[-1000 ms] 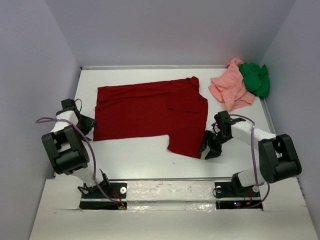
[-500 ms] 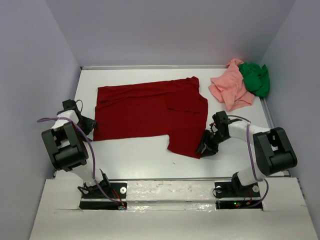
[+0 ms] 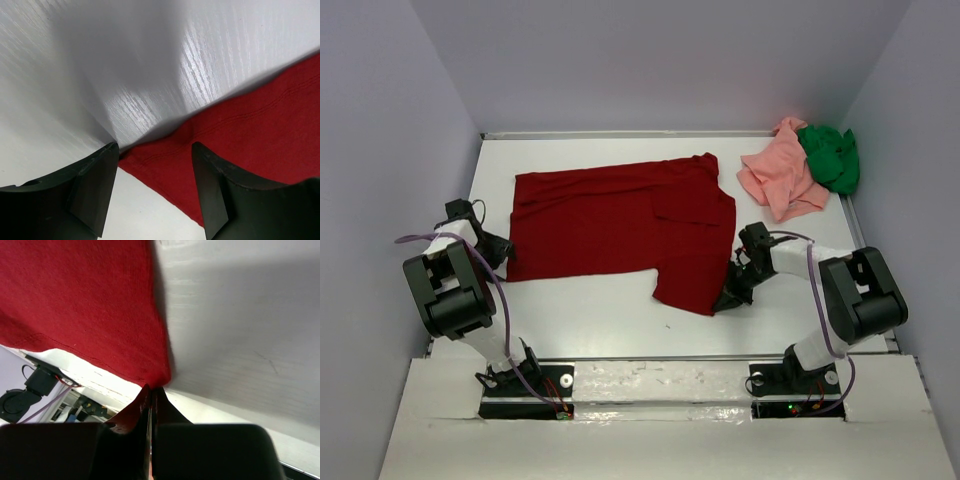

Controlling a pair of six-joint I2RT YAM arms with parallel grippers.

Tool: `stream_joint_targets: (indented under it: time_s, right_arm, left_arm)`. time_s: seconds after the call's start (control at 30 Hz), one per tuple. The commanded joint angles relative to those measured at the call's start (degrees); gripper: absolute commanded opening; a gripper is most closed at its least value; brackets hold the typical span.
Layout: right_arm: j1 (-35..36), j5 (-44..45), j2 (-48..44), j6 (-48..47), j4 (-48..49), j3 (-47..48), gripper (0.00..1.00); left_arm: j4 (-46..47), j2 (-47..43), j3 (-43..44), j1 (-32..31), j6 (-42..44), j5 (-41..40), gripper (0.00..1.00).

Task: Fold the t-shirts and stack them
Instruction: Grap the side of the flattened tshirt closest away from the robot with both arms

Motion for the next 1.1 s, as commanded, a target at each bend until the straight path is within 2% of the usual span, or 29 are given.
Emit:
stream_joint_targets:
  time_s: [0.0, 0.17, 0.27, 0.33, 0.57, 1.07]
  right_arm:
    - [0.6, 2.4, 0.6, -1.0, -0.5, 2.3, 0.00]
    - [0.6, 2.4, 1.0, -1.5, -1.3, 3.0, 0.00]
    - [0.6, 2.6, 1.1, -1.6, -1.5, 3.3, 0.00]
    - [0.6, 2.5, 1.1, -1.7, -1.7, 3.3, 0.00]
    - [0.6, 2.6, 1.5, -2.1, -2.5, 4.2, 0.00]
    - [0.6, 2.7, 2.4, -3.4, -3.5, 5.5, 0.00]
  left_arm:
    - [0.6, 0.9, 1.2, -0.2, 0.6, -0.1, 0.71]
    - [1.5, 1.6, 0.9, -0.3, 0.4, 0.2, 0.71]
    - [2.1, 2.2, -0.1, -0.3, 0.0, 1.0, 0.65]
    - [1.5, 2.1, -1.1, -0.3, -0.5, 1.2, 0.64]
    - [-2.4, -3.2, -3.4, -0.2, -1.4, 0.1, 0.64]
    - [-5.7, -8.2, -6.9, 2.4, -0.8, 1.0, 0.65]
